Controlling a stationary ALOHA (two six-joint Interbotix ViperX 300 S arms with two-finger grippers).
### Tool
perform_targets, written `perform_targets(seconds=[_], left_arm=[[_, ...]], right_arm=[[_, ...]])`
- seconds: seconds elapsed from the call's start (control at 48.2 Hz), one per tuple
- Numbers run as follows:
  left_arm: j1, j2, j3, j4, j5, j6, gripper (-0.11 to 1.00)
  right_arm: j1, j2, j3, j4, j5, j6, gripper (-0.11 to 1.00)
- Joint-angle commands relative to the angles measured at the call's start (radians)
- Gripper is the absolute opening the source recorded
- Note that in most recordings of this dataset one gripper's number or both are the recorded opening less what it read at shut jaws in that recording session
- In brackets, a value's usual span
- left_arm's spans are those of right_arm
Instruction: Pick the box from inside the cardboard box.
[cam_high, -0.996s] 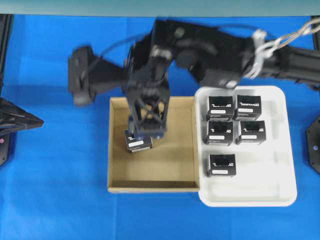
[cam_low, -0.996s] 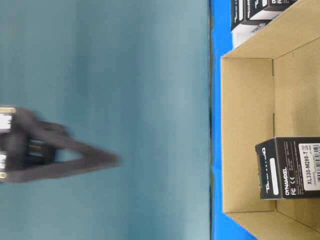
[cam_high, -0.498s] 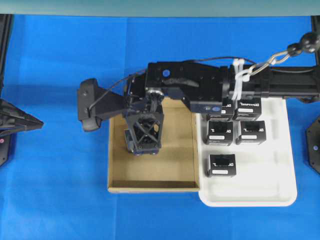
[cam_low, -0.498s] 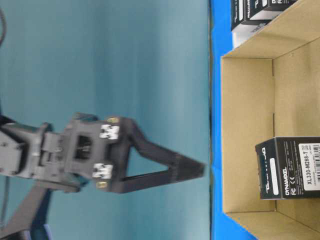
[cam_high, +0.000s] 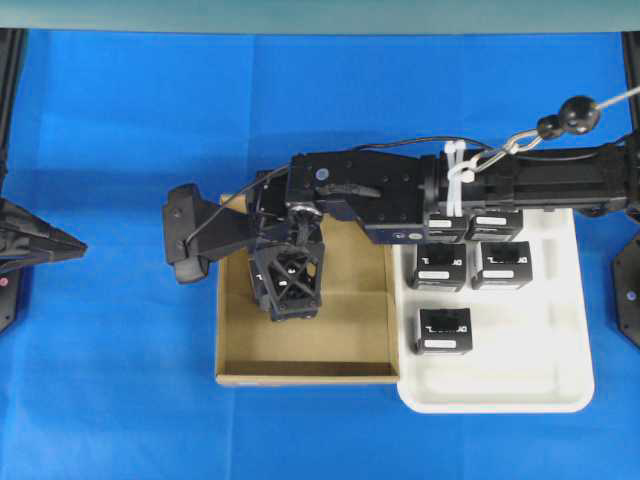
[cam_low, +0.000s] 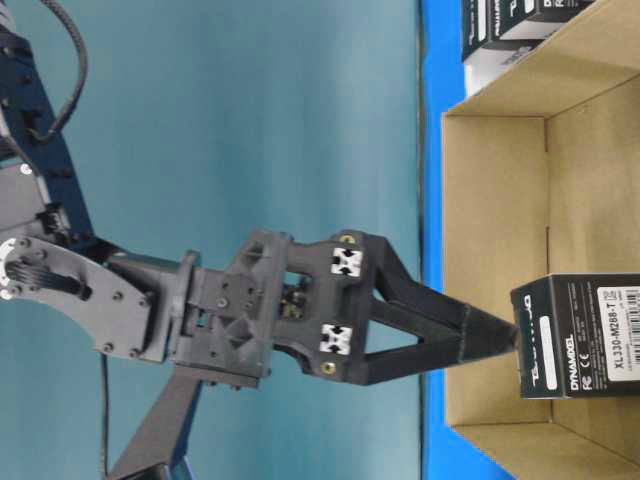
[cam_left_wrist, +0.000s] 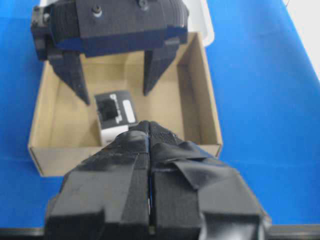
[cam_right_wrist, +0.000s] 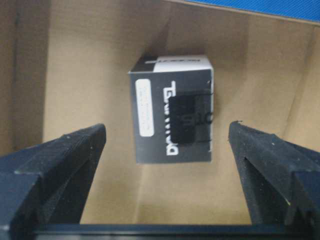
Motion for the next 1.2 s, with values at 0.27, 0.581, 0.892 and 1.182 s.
perform_targets(seconds=[0.27, 0.581, 0.892, 1.182], left_arm=[[-0.002, 0.011, -0.026, 0.005, -0.006, -0.002, -0.07], [-0.002, 0.011, -0.026, 0.003, -0.006, 0.000, -0.07], [-0.002, 0.012, -0.025, 0.003, -0.006, 0.000, -0.07], [-0.002, 0.012, -0.026, 0.003, -0.006, -0.002, -0.07]], right_arm=[[0.005, 0.037, 0.000, -0.006, -0.014, -0.026, 1.00], [0.014, 0.072, 0.008, -0.006, -0.032, -0.038, 1.00], [0.017, 0.078, 0.052, -0.005, -0.098, -0.028, 1.00], [0.025, 0.071, 0.069, -0.005, -0.147, -0.026, 0.81]])
